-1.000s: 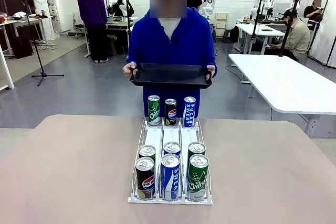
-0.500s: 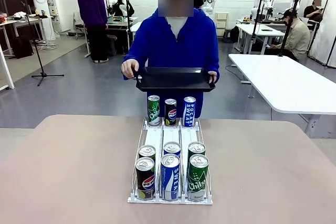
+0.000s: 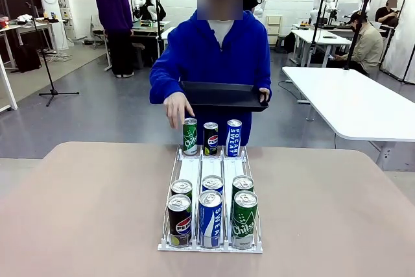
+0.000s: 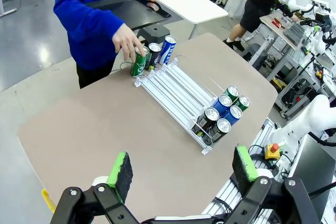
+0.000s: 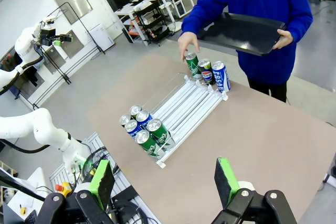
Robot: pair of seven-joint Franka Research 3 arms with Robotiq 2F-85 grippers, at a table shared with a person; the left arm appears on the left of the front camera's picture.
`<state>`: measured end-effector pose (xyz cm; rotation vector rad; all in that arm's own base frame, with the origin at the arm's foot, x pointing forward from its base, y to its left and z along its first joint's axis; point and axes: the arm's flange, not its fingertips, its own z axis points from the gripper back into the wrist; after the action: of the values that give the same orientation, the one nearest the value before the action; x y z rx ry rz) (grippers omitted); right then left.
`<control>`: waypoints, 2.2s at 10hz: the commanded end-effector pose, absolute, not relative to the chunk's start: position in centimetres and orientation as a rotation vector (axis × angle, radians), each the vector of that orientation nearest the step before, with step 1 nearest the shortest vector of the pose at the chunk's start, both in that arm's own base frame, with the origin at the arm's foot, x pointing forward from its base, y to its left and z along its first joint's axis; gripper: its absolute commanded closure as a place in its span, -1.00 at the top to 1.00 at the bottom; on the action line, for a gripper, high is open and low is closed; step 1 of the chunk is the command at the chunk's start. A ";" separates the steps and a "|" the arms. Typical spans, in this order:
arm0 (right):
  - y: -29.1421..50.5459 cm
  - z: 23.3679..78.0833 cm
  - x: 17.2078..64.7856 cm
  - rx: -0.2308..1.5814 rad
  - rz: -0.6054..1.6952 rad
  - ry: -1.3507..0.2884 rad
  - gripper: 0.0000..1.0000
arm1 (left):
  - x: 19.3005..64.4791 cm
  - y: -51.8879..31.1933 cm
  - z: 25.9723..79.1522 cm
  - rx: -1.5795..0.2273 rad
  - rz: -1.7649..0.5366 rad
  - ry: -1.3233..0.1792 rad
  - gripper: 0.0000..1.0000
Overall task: Retrieve and hand over the desired beverage to the person.
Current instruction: Pick up a can of the same type that the person held from the Automatic Can Dispenser.
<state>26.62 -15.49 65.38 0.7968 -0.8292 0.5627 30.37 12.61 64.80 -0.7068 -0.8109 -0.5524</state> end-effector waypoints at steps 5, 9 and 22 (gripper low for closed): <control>-15.4 65.6 26.9 0.814 0.574 -0.851 1.00 | 30.4 12.7 64.9 -0.715 -0.571 -0.831 1.00; -15.4 65.6 26.9 0.814 0.574 -0.851 1.00 | 30.4 12.7 64.9 -0.715 -0.571 -0.831 1.00; -15.4 65.6 26.9 0.814 0.574 -0.851 1.00 | 30.4 12.7 64.9 -0.715 -0.571 -0.831 1.00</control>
<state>26.58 -15.49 65.36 0.7935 -0.8267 0.5620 30.37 12.62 64.80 -0.7071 -0.8117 -0.5523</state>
